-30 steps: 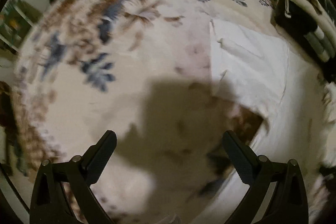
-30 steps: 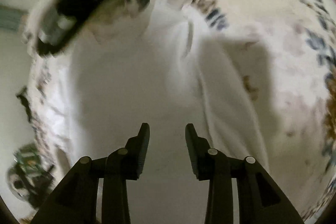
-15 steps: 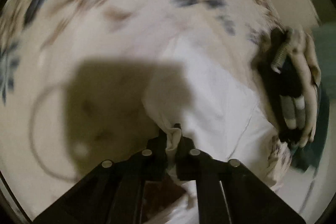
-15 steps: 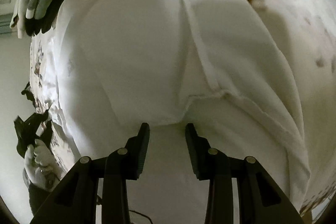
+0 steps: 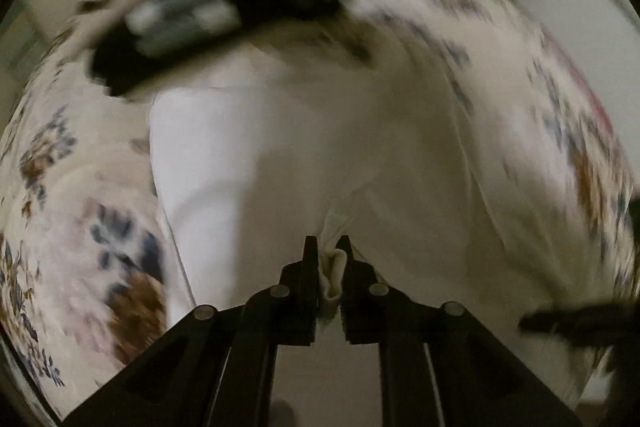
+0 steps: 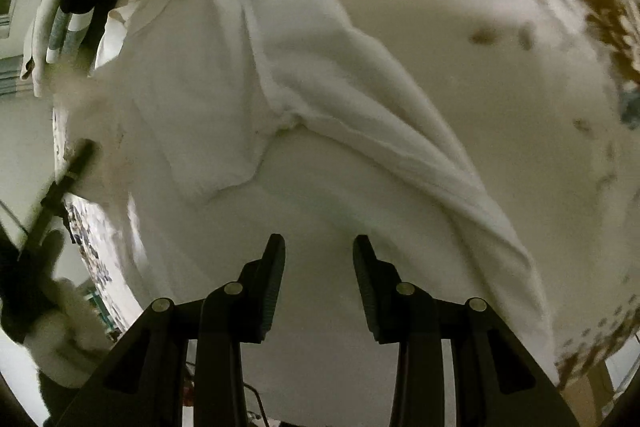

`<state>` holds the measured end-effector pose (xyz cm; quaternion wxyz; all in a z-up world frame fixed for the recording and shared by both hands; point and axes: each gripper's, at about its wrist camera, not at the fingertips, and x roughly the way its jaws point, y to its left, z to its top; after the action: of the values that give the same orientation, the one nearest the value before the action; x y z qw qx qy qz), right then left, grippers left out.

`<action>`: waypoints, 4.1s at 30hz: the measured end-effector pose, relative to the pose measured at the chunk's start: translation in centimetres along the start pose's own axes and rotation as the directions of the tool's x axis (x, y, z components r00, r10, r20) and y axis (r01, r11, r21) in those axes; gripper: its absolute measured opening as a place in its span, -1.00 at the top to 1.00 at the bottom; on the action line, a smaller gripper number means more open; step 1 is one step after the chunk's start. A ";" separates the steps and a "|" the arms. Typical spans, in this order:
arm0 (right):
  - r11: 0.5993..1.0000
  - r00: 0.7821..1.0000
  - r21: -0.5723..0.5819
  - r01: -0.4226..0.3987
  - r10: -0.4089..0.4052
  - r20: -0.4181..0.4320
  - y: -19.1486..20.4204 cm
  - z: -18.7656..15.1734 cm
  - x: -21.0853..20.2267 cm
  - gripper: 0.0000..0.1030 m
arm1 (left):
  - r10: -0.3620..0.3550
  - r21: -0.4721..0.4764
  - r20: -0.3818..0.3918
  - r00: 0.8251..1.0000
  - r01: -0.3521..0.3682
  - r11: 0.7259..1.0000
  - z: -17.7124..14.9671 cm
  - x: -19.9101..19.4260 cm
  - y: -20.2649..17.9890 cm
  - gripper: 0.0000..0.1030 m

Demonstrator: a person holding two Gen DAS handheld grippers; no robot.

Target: Fold small clothes

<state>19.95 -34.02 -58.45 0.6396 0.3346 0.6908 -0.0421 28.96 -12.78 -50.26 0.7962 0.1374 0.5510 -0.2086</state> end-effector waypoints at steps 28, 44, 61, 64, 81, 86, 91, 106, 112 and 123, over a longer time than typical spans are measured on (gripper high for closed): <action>0.947 0.990 -0.287 0.142 -0.140 0.028 10.9 5.7 -0.7 0.22 | 0.321 -0.318 -0.119 0.940 -0.342 0.884 -9.3 -2.6 7.9 -0.80; 0.963 0.977 -0.217 0.162 -0.187 -0.099 -16.4 4.3 -12.5 0.12 | 0.044 -0.323 -0.314 0.948 -0.150 0.934 -15.9 -6.0 -19.4 -0.81; 0.942 0.961 -0.278 0.189 -0.235 -0.145 -23.1 9.5 -12.2 0.12 | -0.067 -0.594 -0.356 0.932 -0.170 0.786 -24.5 -5.0 -25.9 0.85; 0.934 0.964 -0.314 0.172 -0.225 -0.143 -21.7 10.3 -12.1 0.12 | -0.091 -0.617 -0.396 0.914 -0.191 0.764 -26.7 -5.5 -24.8 0.85; 0.863 0.991 -0.504 -0.029 -0.039 -0.124 -3.7 21.8 -10.6 0.12 | -0.002 -0.626 -0.233 0.973 -0.148 0.765 -23.2 -2.0 -23.1 0.95; 0.880 0.992 -0.467 -0.085 0.029 -0.126 2.0 27.8 -7.2 0.12 | -0.008 -0.623 -0.176 0.984 -0.105 0.775 -24.5 -4.9 -21.9 0.95; 0.910 0.981 -0.393 -0.133 0.064 -0.184 5.0 31.1 -2.0 0.12 | -0.003 -0.630 -0.148 0.989 -0.092 0.771 -23.9 -7.4 -21.8 0.96; 0.891 0.998 -0.450 -0.056 0.052 -0.022 13.9 26.0 -5.9 0.94 | -0.030 -0.721 -0.005 1.000 0.017 0.693 -23.4 -14.7 -16.8 0.96; 0.862 0.997 -0.503 0.067 -0.032 0.077 21.4 22.2 -9.4 0.94 | -0.010 -0.745 0.051 0.999 0.045 0.666 -26.4 -17.7 -10.4 0.96; 0.783 0.943 -0.526 0.333 -0.262 0.207 37.2 15.2 0.5 0.94 | 0.006 -0.828 0.061 0.998 0.048 0.559 -34.8 -15.1 4.3 0.97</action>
<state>52.18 -12.46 -47.89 0.7351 0.0186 0.6766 0.0387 -2.12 9.28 -48.54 0.7802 -0.2651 0.5632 0.0613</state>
